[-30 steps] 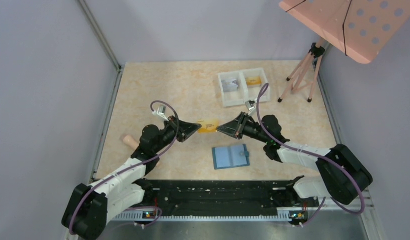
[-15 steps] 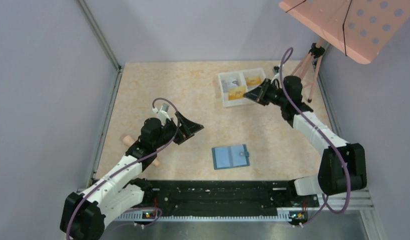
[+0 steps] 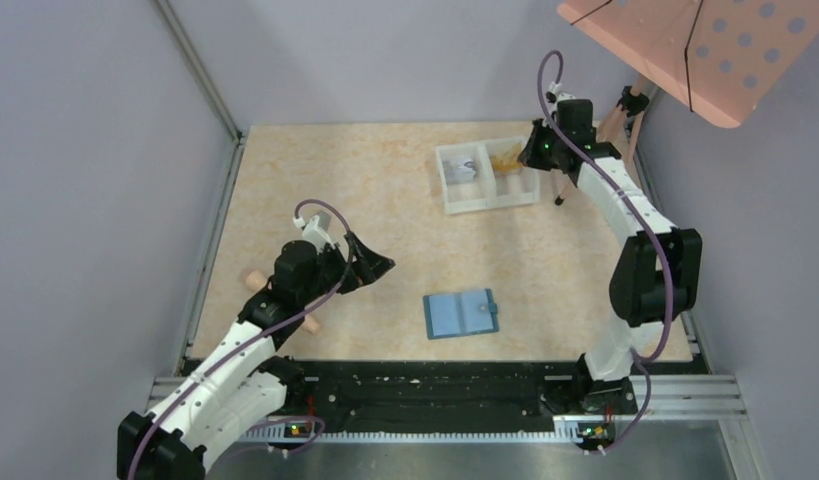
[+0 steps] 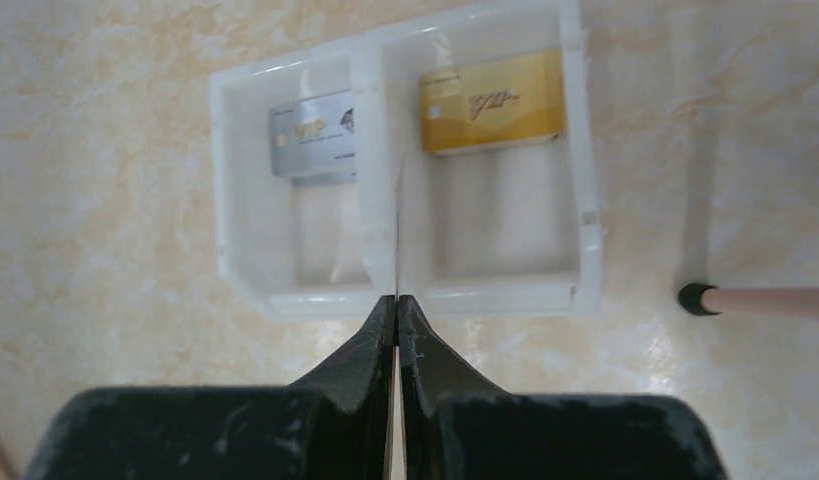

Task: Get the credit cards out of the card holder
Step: Place the credit card in the storage box.

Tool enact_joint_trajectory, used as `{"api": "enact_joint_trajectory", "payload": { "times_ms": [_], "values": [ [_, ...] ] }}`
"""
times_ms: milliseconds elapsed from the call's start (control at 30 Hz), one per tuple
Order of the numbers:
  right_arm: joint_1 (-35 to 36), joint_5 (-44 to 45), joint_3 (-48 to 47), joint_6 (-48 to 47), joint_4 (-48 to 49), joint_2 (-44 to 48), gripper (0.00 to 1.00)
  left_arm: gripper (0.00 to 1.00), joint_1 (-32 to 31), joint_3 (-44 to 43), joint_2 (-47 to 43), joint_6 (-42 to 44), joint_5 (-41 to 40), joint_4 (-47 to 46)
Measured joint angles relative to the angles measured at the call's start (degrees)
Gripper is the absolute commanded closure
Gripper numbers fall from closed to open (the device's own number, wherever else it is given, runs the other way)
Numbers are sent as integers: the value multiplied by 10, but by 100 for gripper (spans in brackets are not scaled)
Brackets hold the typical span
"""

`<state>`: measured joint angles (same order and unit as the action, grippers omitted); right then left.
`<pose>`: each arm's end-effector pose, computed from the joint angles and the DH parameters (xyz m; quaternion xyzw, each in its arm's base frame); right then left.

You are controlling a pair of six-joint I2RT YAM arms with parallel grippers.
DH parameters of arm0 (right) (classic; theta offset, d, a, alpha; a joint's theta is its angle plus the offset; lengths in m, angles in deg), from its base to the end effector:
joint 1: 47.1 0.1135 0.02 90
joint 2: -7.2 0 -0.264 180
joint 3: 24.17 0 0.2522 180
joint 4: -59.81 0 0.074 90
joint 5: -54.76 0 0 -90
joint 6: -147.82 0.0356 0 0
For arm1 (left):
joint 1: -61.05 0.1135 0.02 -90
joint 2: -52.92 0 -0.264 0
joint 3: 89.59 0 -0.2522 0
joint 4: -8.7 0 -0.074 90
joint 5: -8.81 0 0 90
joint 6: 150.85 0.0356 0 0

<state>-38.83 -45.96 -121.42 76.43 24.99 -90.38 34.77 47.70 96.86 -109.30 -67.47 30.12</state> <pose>0.3911 0.0635 0.3110 0.0368 0.8840 0.1872 0.4267 0.1597 -0.0883 0.2495 -0.0939 0.8236 -0.4131 0.3772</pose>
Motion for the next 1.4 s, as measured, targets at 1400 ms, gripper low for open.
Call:
{"api": "enact_joint_trajectory", "payload": {
  "times_ms": [1400],
  "values": [
    [-50,-112,-329,-126,-108,-334,99,4,0,-14,47,31,-13,18]
  ]
}}
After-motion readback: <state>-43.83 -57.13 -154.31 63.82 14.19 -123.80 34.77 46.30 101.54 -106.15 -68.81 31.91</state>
